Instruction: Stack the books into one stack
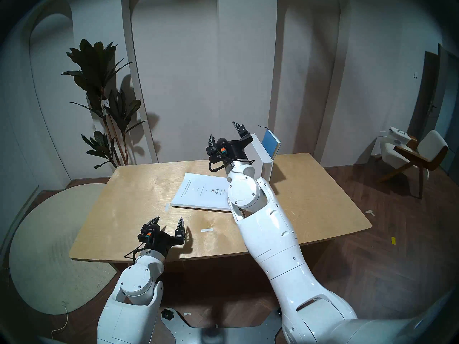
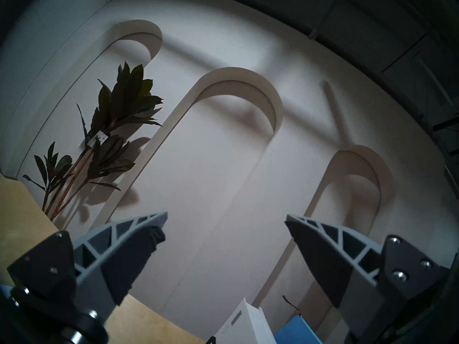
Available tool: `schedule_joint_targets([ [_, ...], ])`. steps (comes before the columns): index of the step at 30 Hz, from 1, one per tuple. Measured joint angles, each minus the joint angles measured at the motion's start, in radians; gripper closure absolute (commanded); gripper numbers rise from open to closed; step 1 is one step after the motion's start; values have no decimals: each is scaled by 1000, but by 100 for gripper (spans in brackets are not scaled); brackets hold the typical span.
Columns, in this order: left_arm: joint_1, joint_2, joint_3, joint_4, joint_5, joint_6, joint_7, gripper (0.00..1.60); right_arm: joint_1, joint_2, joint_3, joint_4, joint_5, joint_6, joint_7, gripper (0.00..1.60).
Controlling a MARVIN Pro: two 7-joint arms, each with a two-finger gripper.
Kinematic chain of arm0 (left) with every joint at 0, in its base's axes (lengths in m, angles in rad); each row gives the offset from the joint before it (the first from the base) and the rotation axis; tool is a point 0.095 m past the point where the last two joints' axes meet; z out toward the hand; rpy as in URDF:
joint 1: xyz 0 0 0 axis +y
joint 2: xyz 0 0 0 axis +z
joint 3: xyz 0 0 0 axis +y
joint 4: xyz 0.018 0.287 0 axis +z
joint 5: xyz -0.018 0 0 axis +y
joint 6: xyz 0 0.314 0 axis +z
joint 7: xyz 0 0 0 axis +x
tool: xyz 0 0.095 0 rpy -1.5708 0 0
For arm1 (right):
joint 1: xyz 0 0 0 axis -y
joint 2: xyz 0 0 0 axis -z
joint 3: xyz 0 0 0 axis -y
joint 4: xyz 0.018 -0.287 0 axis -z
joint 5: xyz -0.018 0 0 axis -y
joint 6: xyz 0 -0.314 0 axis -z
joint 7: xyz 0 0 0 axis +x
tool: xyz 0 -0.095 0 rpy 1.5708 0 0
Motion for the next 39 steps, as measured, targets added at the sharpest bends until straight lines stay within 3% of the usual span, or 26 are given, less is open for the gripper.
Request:
schedule_joint_targets([
  [13, -1, 0, 0, 10, 0, 0, 0, 0, -124, 42, 46, -157, 16, -7, -55, 0],
  [30, -2, 0, 0, 21, 1, 0, -1, 0, -345, 70, 61, -359, 39, -2, -129, 0],
  [39, -4, 0, 0, 24, 1, 0, -1, 0, -475, 87, 165, -416, 58, 49, -233, 0],
])
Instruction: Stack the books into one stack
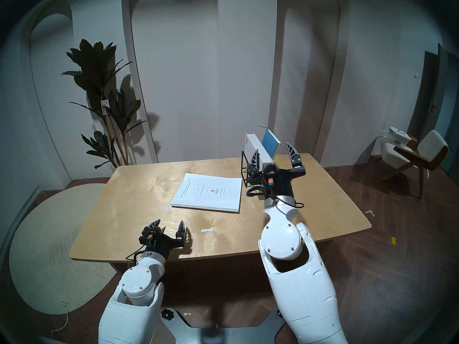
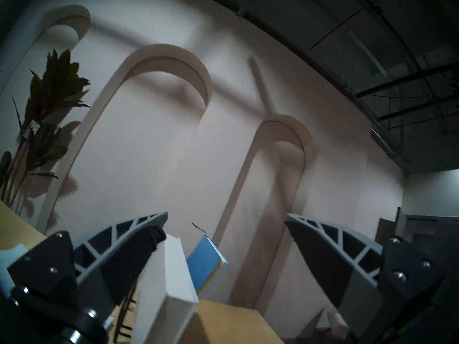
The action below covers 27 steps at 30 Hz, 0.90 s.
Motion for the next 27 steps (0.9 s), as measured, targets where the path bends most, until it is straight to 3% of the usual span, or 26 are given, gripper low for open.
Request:
schedule_joint_targets([
  [15, -5, 0, 0, 0, 1, 0, 0, 0, -195, 26, 256, -82, 56, 89, -160, 0],
  [27, -7, 0, 0, -1, 1, -1, -1, 0, -338, 113, 459, -20, 133, 110, -117, 0],
])
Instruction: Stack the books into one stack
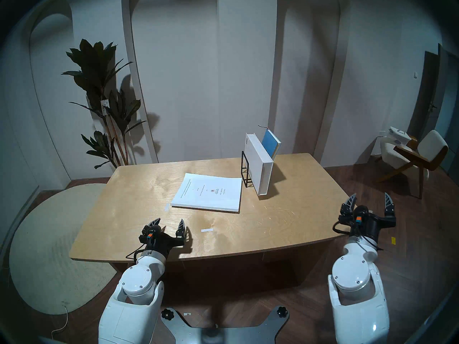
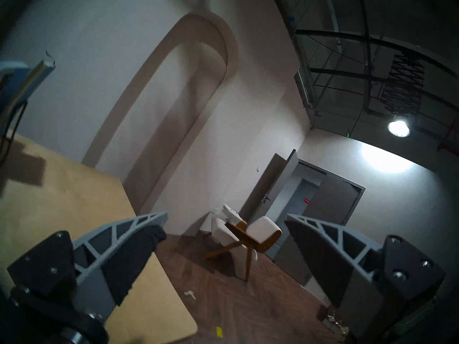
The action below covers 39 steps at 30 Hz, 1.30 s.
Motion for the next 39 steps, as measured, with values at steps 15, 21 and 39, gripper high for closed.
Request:
schedule_joint_targets([
  [15, -1, 0, 0, -8, 0, -1, 0, 0, -67, 160, 241, 8, 135, -145, 263, 0],
  [21, 0, 0, 0, -13, 0, -1, 0, 0, -92, 217, 266, 33, 210, -212, 375, 0],
  [39, 5, -1, -1, -33, 0, -1, 0, 0, -106, 395, 263, 214, 464, -420, 728, 0],
])
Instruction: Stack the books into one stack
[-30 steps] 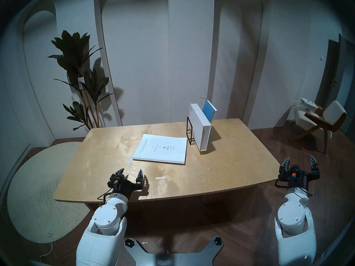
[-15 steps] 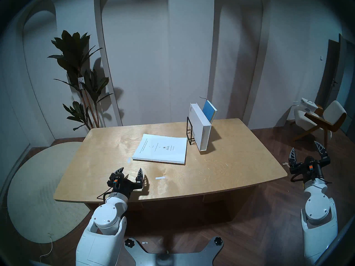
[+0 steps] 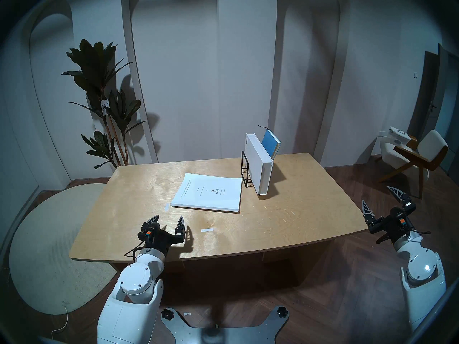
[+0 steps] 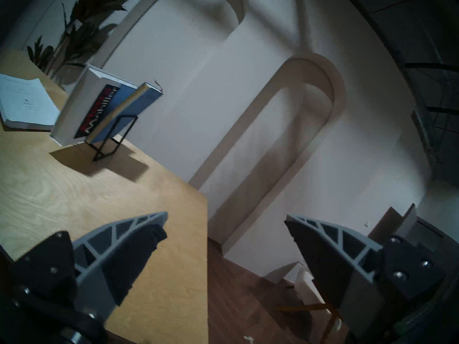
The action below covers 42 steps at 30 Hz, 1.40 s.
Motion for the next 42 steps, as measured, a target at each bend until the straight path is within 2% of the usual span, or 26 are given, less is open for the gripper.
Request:
schedule_joint_targets([
  [5, 2, 0, 0, -5, 0, 0, 0, 0, 30, 25, -6, 57, 51, -9, 51, 0],
  [13, 5, 0, 0, -7, 1, 1, -2, 0, 75, 30, 0, 117, 82, 21, 46, 0],
  [19, -12, 32, 21, -5, -6, 29, -75, 0, 90, 31, 2, 118, 101, 42, 45, 0],
  [24, -54, 56, 52, -2, -2, 70, -136, 0, 96, 32, 3, 118, 107, 51, 45, 0],
  [28, -93, 64, 83, -14, -7, 127, -187, 0, 100, 32, 3, 118, 110, 53, 45, 0],
  [33, -128, 48, 115, -40, -61, 229, -241, 0, 103, 32, 3, 118, 112, 52, 45, 0],
  [37, -142, 39, 141, -65, -109, 307, -266, 0, 104, 32, 3, 118, 113, 51, 45, 0],
  [39, -149, 37, 173, -93, -137, 367, -273, 0, 105, 32, 3, 118, 114, 51, 45, 0],
  [42, -155, 35, 202, -116, -154, 410, -269, 0, 106, 32, 3, 118, 115, 51, 46, 0],
])
